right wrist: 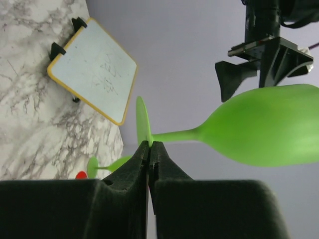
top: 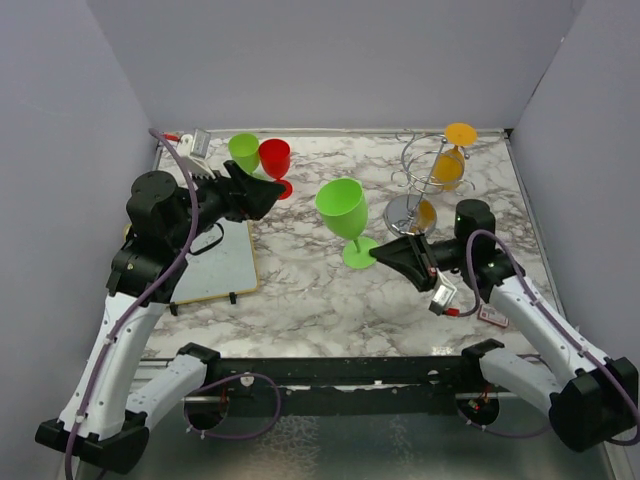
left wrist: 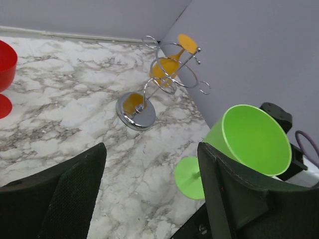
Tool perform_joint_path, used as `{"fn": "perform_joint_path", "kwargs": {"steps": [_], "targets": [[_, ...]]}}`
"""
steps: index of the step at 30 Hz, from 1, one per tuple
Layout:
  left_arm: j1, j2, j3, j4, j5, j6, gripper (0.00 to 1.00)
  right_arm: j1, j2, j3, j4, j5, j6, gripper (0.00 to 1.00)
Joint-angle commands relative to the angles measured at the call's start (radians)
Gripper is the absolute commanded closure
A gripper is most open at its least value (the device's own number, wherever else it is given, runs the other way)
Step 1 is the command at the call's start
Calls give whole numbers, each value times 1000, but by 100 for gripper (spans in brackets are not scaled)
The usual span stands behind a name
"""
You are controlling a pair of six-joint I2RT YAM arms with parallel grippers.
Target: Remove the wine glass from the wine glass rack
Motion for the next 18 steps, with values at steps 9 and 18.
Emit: {"fn": "perform_joint_path", "kwargs": {"steps": [9,18], "targets": [[3,64,66,-267,255,53,23,277,38,-53,33,307,-68,99],[3,70,91,-389,233,178,26,342,58,-72,58,439,-69,99]]}}
